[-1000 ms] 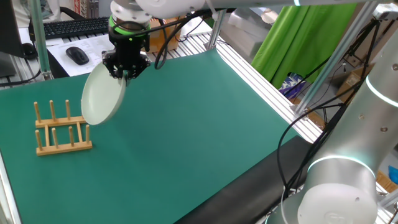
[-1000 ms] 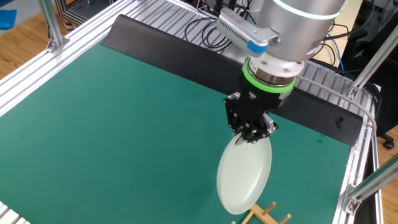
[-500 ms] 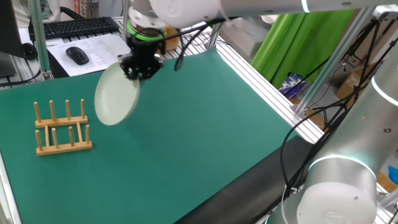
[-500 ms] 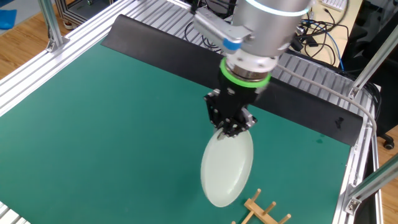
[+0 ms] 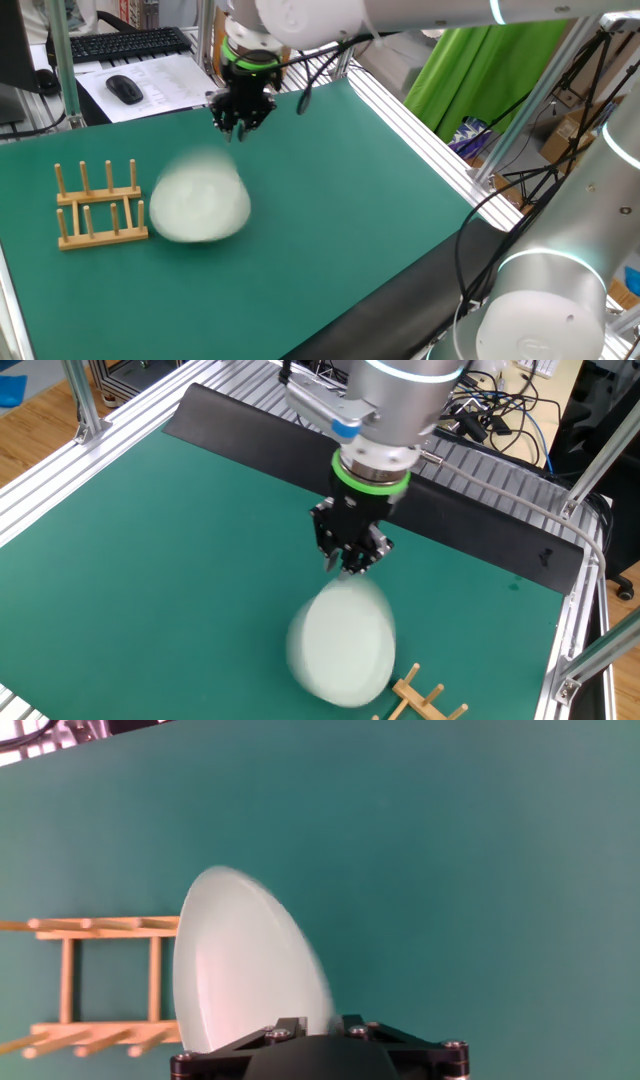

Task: Take the dish off the dish rack

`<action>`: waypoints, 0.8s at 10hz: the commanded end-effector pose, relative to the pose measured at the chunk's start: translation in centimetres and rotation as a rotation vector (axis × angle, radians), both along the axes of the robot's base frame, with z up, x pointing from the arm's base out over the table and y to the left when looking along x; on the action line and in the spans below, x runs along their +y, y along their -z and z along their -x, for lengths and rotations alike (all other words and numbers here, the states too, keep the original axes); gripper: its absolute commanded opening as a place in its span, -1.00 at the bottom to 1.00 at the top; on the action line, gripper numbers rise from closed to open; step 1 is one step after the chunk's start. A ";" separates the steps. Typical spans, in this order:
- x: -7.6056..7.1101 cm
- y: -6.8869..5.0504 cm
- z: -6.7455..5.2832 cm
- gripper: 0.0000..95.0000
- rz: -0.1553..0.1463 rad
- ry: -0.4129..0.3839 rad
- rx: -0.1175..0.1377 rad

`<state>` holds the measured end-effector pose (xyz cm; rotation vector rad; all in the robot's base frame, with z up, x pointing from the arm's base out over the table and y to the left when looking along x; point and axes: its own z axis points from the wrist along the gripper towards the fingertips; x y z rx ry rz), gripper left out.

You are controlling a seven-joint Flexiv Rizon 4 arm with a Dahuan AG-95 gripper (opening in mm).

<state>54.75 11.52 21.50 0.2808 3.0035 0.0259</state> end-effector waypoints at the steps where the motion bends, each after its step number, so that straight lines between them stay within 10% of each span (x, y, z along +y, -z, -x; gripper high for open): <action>1: 0.1 0.0 -0.1 -0.20 0.000 -0.001 0.005; 3: 0.2 0.2 -0.2 -1.00 0.003 -0.022 0.007; 8: 0.3 0.5 -0.3 -1.00 0.004 -0.032 0.009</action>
